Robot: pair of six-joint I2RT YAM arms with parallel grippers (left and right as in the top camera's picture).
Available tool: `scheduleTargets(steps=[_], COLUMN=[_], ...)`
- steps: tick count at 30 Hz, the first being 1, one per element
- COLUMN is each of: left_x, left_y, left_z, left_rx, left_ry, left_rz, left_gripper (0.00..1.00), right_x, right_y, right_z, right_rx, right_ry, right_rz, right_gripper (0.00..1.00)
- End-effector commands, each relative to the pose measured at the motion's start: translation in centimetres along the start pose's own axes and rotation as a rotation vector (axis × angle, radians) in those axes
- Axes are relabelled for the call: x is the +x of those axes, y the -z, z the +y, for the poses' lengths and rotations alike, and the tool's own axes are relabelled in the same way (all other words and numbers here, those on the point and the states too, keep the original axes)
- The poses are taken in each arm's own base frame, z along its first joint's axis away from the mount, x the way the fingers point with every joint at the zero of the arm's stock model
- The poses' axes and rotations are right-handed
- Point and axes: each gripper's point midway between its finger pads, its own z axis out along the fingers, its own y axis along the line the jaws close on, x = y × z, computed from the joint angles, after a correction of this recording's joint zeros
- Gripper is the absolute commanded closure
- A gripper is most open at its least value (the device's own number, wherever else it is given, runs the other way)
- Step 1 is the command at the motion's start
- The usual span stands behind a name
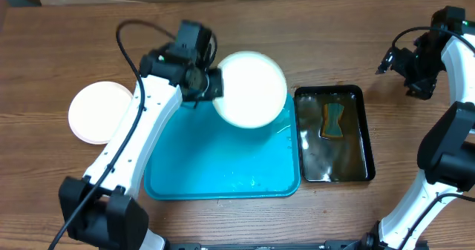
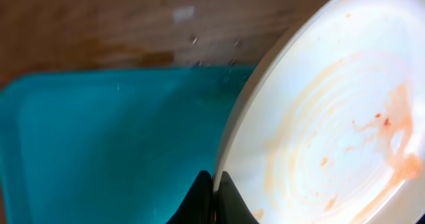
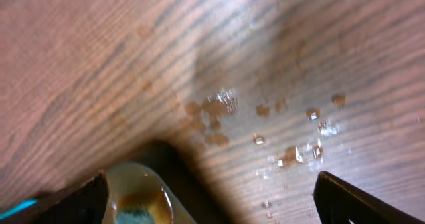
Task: Clean dirty plates on tray and stack at the side
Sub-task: 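Lift white plate with left gripper and tip it over black tray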
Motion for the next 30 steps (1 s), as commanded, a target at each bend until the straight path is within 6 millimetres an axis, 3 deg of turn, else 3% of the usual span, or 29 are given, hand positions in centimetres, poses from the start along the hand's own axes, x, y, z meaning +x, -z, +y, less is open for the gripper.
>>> scheduleTargets(steps=[1,7,12,18,23,30], left_x=[-2.2,-2.1,-0.3,2.4,3.8,4.8], left_y=[3.9,5.4,4.8,3.8,5.2,2.8], left_z=[-2.5,-8.4,-13.3,-17.8,-20.1,-21.3], left_rx=[-0.050,-0.190,-0.347,-0.691,-0.992,-0.821], left_ry=[-0.093,-0.268,-0.453,-0.726,-0.799,-0.838], left_rz=[-0.145,-0.336,-0.458,-0.629,-0.821,-0.731], left_gripper=[0.96,0.96,0.96,0.96,0.96,0.96], right_x=[-1.2,-2.3,-2.7,-2.6,-2.6,-2.6], right_y=[1.7,1.8,1.8,1.8,1.8,1.8], right_z=[0.6,1.0,1.1,1.1,1.1,1.1], right_rx=[-0.023,-0.037,-0.041,-0.041,-0.041,-0.041], right_ry=[0.011,0.021,0.023,0.024,0.023,0.023], right_rz=[-0.069,-0.117,-0.131,-0.130,-0.130,-0.130], right_gripper=[0.00,0.00,0.00,0.00,0.00,0.00])
